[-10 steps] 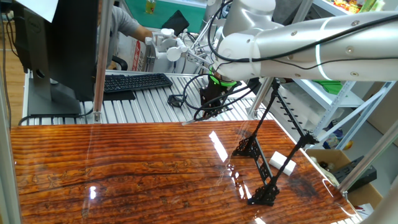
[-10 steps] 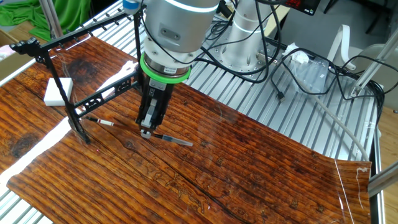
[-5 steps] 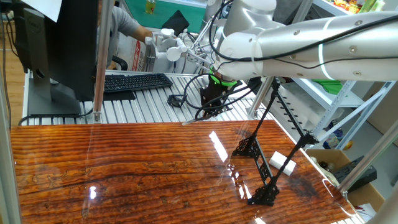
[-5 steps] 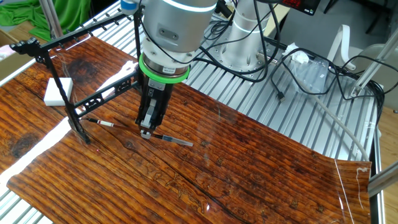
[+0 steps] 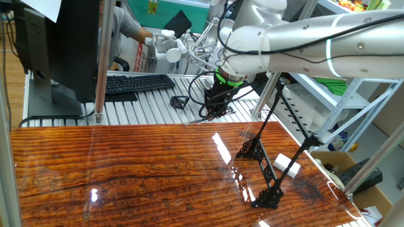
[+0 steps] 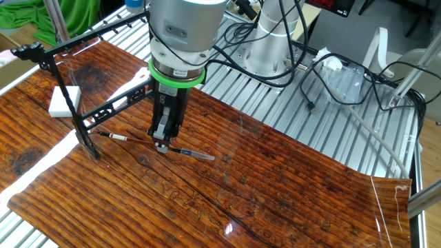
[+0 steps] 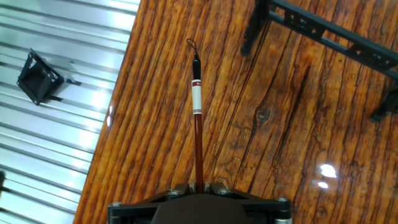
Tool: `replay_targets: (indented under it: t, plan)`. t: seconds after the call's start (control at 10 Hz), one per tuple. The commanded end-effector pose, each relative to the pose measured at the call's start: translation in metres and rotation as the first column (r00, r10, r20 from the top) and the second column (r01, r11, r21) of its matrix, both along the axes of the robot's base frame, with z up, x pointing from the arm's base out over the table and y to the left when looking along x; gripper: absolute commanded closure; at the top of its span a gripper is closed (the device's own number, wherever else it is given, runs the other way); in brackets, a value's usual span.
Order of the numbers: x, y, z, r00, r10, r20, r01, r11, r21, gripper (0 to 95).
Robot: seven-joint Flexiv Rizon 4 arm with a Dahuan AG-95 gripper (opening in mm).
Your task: Place the brush on the pen rack
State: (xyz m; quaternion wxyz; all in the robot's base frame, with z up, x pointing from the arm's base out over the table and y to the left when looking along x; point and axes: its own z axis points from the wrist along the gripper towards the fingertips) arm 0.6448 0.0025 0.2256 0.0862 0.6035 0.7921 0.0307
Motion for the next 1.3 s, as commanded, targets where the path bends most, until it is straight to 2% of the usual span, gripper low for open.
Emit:
replay_targets:
  t: [0.1,0.5,0.7,1.0,1.3]
  plan:
    - [-0.0019,0.0004,0.0009,1.0,-0.013,-0.01,0.013,1.0,0.007,95.0]
    - [-0.0019,0.0004,0.0009,0.999,-0.027,-0.017,0.027,1.0,0.006,95.0]
    - [-0.0019,0.0004,0.0009,0.999,-0.043,-0.027,0.044,0.999,0.03,95.0]
    - [-0.0019,0.0004,0.0009,0.999,-0.039,-0.027,0.041,0.998,0.042,95.0]
    - [-0.0019,0.0004,0.0009,0.999,-0.03,-0.022,0.031,0.999,0.034,95.0]
